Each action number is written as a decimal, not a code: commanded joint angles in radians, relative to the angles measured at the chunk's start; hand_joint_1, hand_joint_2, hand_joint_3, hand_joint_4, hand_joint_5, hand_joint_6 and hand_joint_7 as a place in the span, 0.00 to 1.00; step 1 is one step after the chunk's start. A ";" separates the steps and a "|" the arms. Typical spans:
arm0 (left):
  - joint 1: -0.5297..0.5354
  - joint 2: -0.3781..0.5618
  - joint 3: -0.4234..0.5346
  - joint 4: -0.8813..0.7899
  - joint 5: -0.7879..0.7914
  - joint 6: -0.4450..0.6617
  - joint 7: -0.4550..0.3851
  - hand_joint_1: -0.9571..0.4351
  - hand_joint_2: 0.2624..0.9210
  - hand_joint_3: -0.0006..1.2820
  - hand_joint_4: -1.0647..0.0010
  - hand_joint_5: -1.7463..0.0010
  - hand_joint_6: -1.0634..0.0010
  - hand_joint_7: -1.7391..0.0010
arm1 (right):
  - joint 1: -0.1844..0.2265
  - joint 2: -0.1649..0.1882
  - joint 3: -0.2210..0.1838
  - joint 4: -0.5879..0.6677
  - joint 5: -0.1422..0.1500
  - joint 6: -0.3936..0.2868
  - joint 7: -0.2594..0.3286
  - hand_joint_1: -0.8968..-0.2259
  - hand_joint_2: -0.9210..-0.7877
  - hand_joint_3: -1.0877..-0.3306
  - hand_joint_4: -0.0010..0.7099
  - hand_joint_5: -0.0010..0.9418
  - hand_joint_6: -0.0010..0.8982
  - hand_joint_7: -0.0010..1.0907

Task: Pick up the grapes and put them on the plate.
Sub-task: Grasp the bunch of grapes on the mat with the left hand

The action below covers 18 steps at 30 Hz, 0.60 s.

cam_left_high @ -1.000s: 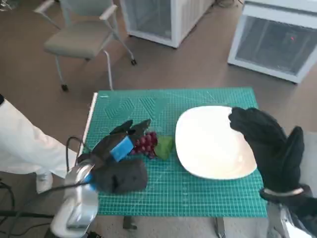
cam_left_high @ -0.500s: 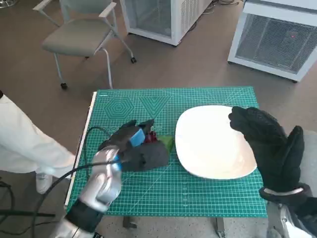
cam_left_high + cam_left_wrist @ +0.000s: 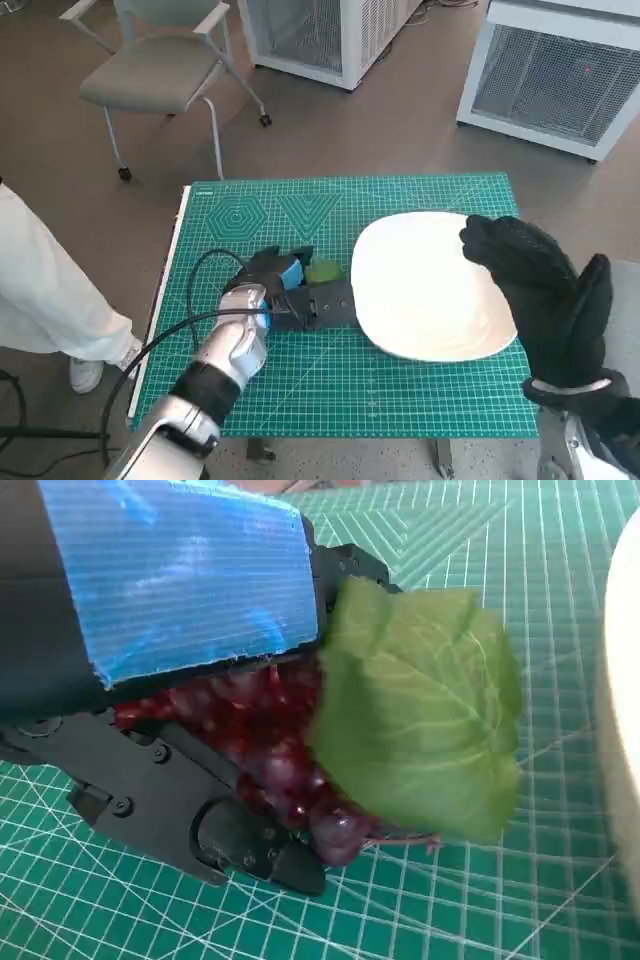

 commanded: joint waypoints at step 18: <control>-0.047 -0.024 -0.005 0.144 -0.071 -0.042 0.020 0.59 0.76 0.01 0.97 0.99 0.84 1.00 | 0.021 0.003 0.002 0.000 0.005 0.025 -0.006 0.82 0.00 0.63 0.56 0.89 0.25 0.90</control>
